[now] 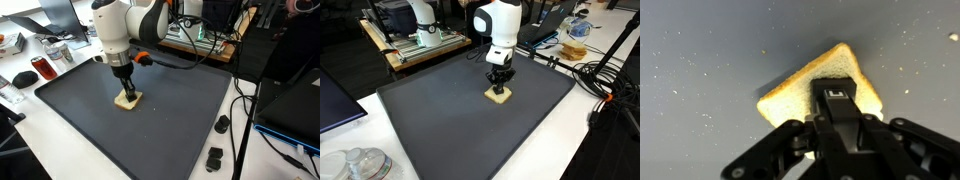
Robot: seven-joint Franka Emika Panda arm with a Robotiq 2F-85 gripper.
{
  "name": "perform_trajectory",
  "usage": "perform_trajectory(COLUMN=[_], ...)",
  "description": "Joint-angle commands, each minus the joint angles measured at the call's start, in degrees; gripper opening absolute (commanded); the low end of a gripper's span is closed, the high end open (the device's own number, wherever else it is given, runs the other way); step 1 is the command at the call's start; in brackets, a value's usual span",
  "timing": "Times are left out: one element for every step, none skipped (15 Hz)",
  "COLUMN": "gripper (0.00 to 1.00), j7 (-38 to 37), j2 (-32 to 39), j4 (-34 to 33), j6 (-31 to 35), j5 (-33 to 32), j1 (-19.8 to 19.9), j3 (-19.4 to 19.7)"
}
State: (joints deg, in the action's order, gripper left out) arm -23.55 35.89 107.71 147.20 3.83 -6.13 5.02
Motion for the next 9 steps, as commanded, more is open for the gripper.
perform_trajectory(gripper=[0.05,0.05,0.05,0.05,0.05,0.05,0.05,0.05,0.05], j7=[-1.2,-1.1,-1.1,-0.9,-0.9,-0.8,-0.8,-0.8,-0.8], j2=[6.7,6.7,6.7,6.8,6.8,6.8,6.8,6.9,6.9], j4=[-2.2,-2.2,-2.2,-2.2,-2.2,-2.2,-2.2,-2.2,-2.2], j6=[3.1,3.1,3.1,3.1,3.1,3.2,3.2,3.1,3.2], j5=[0.9,0.9,0.8,0.8,0.8,0.8,0.8,0.7,0.7], j1=[-0.2,-0.2,-0.3,-0.2,-0.2,-0.2,-0.2,-0.2,-0.2], j3=[-0.3,-0.3,-0.3,-0.3,-0.4,-0.4,-0.4,-0.4,-0.4])
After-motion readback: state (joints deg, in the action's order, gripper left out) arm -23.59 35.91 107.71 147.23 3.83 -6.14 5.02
